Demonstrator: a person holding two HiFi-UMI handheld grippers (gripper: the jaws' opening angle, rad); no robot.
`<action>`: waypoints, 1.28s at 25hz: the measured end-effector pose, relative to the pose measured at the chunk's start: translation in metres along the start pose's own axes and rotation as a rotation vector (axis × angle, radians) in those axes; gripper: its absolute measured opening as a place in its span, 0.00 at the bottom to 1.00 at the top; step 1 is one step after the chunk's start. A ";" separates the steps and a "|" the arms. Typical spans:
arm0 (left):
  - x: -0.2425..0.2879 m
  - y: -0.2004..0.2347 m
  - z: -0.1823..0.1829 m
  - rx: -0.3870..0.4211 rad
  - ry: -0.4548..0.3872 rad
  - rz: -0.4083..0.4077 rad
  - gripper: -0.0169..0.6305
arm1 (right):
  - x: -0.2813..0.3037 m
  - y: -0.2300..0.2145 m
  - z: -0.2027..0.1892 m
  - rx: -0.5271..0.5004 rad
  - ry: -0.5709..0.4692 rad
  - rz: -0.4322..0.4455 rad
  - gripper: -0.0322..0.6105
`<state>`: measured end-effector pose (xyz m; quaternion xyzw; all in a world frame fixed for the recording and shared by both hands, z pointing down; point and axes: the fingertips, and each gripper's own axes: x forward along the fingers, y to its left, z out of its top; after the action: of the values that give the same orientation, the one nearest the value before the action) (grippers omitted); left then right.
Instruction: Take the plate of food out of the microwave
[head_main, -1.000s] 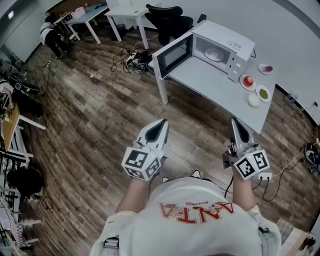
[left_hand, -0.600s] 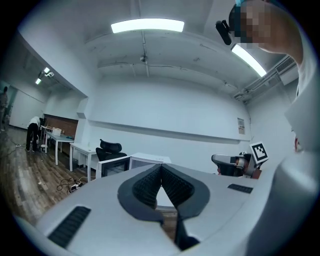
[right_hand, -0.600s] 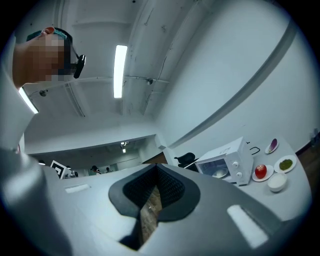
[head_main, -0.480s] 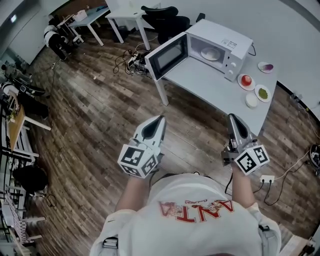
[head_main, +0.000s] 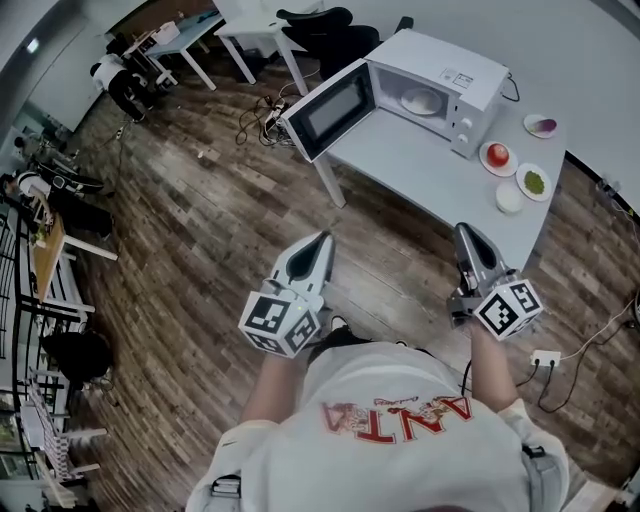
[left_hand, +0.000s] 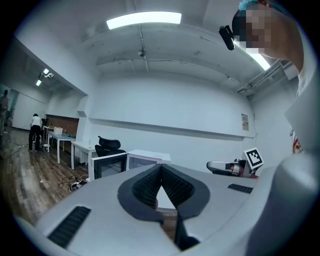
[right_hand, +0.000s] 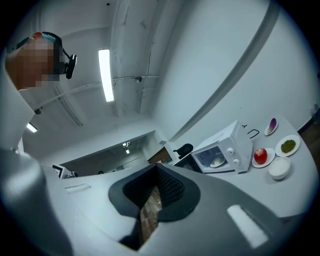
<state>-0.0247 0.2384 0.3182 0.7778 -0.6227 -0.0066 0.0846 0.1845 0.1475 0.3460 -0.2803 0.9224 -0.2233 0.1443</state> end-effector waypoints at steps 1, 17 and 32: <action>0.005 0.002 0.000 -0.005 0.002 0.000 0.04 | 0.002 -0.005 -0.002 0.009 0.005 -0.006 0.05; 0.105 0.093 0.010 0.015 0.033 -0.139 0.04 | 0.104 -0.049 -0.003 -0.016 0.025 -0.175 0.05; 0.153 0.214 0.007 -0.028 0.042 -0.254 0.04 | 0.227 -0.062 -0.033 -0.019 0.072 -0.402 0.05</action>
<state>-0.1986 0.0439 0.3561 0.8491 -0.5171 -0.0095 0.1069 0.0181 -0.0197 0.3728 -0.4520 0.8544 -0.2490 0.0610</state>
